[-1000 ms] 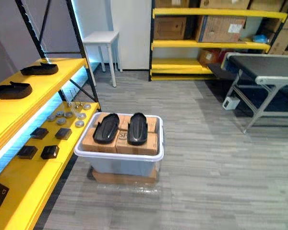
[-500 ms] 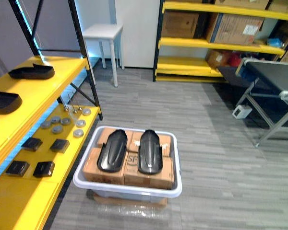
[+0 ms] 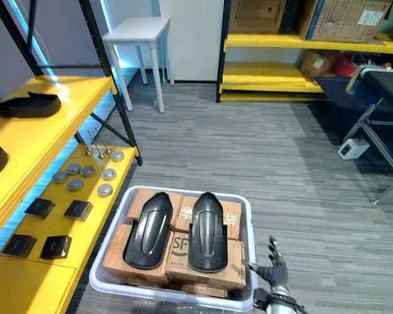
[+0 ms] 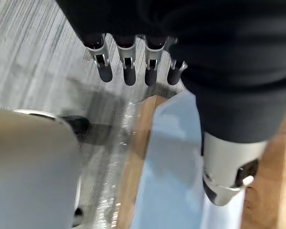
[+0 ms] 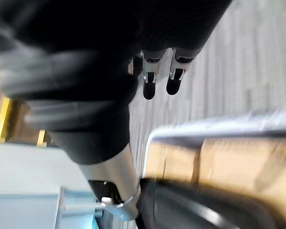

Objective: Walk over and take plastic housings, then place them on the shelf

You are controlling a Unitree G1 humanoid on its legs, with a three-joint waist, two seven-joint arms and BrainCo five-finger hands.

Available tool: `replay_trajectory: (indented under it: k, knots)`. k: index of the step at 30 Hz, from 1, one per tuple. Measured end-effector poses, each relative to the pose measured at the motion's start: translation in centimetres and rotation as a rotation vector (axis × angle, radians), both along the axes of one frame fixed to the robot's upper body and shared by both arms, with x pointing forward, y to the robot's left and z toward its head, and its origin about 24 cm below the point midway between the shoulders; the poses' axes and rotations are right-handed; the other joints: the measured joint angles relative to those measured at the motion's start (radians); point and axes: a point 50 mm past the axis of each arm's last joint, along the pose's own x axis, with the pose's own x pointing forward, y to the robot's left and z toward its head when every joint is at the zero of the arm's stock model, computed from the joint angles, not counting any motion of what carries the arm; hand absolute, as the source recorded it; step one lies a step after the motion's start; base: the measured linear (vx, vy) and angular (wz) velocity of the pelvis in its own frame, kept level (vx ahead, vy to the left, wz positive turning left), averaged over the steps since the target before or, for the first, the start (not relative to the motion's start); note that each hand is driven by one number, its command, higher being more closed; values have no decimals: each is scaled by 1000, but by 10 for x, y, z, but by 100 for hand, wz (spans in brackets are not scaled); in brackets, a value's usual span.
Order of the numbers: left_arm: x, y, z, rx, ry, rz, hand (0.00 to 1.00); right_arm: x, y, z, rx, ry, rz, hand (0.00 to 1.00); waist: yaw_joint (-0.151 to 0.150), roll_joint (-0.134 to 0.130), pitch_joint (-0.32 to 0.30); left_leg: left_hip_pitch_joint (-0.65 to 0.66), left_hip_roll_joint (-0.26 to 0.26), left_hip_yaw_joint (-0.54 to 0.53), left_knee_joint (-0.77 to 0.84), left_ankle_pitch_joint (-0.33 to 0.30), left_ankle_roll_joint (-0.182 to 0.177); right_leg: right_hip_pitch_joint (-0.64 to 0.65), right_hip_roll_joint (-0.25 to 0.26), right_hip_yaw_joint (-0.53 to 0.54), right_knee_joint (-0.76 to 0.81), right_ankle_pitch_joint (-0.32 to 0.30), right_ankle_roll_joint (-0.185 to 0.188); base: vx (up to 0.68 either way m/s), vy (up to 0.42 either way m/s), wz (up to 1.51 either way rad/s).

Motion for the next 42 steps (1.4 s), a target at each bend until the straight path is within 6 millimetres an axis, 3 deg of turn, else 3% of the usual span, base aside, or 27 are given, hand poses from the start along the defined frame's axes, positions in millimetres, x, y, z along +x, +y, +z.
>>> replay_trajectory:
  k: [4,6,8,15,20,21,28,33,42]
  knots:
    - [28,-5,10,15,-74,-36,0,63,11,39,-36,-128,-20,0,15,16,105,-78,-11,-44,65,-12,23,-21,-15,-31,-14,21,7,-42,75,31]
    - [49,-14,18,14,-132,-81,0,98,6,69,-54,-185,-76,0,43,44,163,-134,-10,-56,103,-15,28,-49,-15,-45,-18,39,7,-102,56,21]
    - [60,-20,23,5,-168,-86,0,120,3,94,-64,-229,-118,0,53,61,201,-175,-12,-67,128,-19,35,-76,-16,-46,-17,47,8,-100,61,9]
    - [72,-26,29,-23,-209,-52,0,146,-27,127,-115,-213,-262,0,63,94,225,-297,-12,-64,230,-54,55,-173,-22,-31,20,61,12,-62,61,-3]
    - [78,-29,30,-20,-215,-42,0,149,-25,127,-89,-199,-274,0,67,97,230,-332,-11,-44,255,-62,64,-209,-22,-3,20,72,11,-51,41,-14]
    - [78,-30,31,-21,-216,-36,0,150,-23,130,-87,-208,-273,100,64,97,230,-342,-10,-42,259,-62,64,-219,-21,8,20,76,10,-39,25,-9]
    - [84,-33,32,-8,-213,-24,0,151,-18,129,-117,-180,-291,100,62,96,231,-371,-7,-30,265,-59,67,-254,-17,22,19,85,7,-50,11,-7]
    - [84,-33,32,-10,-212,-18,0,155,-10,125,-183,-122,-209,100,58,94,233,-372,0,-13,261,-56,66,-265,-8,39,15,93,-2,-11,7,-10]
    - [93,-40,41,13,-271,-61,0,159,2,117,-303,-24,-139,100,61,77,243,-295,0,-15,158,4,56,-227,-4,34,3,111,-22,-11,-6,2]
